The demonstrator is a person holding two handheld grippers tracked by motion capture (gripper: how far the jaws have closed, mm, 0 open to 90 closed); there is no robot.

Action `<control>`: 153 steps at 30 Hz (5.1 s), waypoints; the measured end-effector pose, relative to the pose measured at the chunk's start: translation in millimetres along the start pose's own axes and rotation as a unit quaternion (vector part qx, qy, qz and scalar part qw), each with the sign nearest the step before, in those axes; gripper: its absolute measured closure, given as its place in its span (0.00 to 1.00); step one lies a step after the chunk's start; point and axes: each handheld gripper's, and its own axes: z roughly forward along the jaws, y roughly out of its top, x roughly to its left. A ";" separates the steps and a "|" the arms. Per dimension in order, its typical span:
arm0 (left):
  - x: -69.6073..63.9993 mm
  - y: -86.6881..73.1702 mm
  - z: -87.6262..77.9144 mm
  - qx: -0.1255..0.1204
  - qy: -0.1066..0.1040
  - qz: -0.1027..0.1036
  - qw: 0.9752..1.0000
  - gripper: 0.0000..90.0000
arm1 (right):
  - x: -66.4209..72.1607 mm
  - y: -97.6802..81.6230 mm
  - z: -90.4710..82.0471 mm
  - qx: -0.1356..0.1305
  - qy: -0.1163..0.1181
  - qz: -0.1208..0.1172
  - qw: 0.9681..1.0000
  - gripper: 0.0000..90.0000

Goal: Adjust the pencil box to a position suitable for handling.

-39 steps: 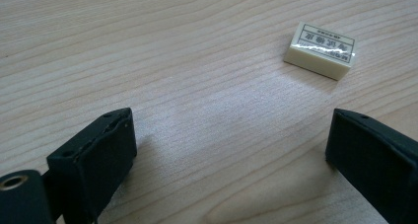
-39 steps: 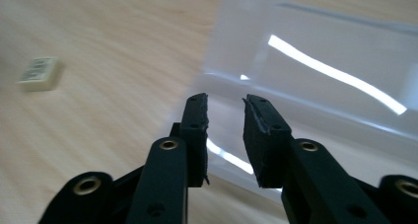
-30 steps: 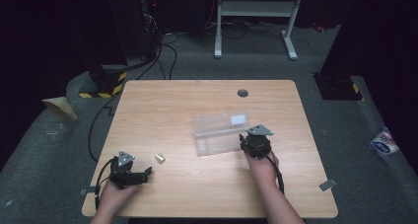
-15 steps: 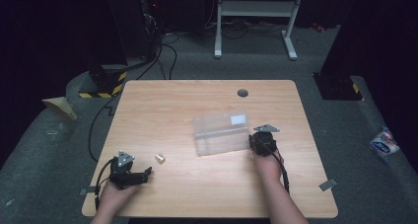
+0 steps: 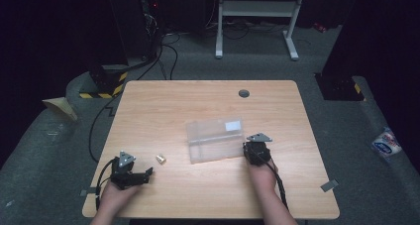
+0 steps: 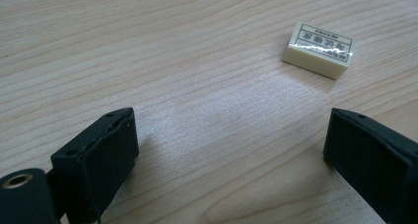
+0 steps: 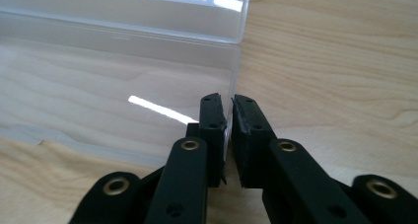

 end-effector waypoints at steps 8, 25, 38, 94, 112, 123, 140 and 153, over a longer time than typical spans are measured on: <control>-0.6 0.8 0.6 0.001 -0.002 -0.002 1.000 0.08 | 9.2 -10.6 -9.1 -0.009 0.010 0.001 1.000 0.84; -0.9 1.0 1.1 -0.001 0.000 -0.003 1.000 0.08 | 11.4 -8.3 -8.6 -0.008 0.014 -0.010 1.000 0.86; -1.0 1.0 1.3 -0.001 0.000 -0.004 1.000 0.08 | 13.0 -9.6 -9.1 -0.010 0.014 -0.009 1.000 0.86; 1.1 -2.2 -9.6 0.005 0.023 -0.039 0.999 0.21 | -87.5 -58.4 -53.1 0.008 -0.013 0.018 1.000 0.30; -21.6 12.7 -20.2 -0.039 -0.018 -0.013 0.999 0.33 | -85.3 -58.2 -52.9 0.007 -0.020 0.021 1.000 0.32; -39.0 21.2 -4.2 -0.025 -0.035 -0.004 0.999 0.47 | -85.8 -58.3 -52.8 0.006 -0.018 0.021 1.000 0.32; -50.7 30.7 19.2 -0.018 -0.035 -0.001 0.999 0.46 | -85.9 -58.8 -53.3 0.006 -0.019 0.021 1.000 0.33; -45.0 37.0 28.8 -0.020 -0.035 0.001 0.999 0.54 | -85.7 -58.9 -53.8 0.005 -0.021 0.028 0.999 0.36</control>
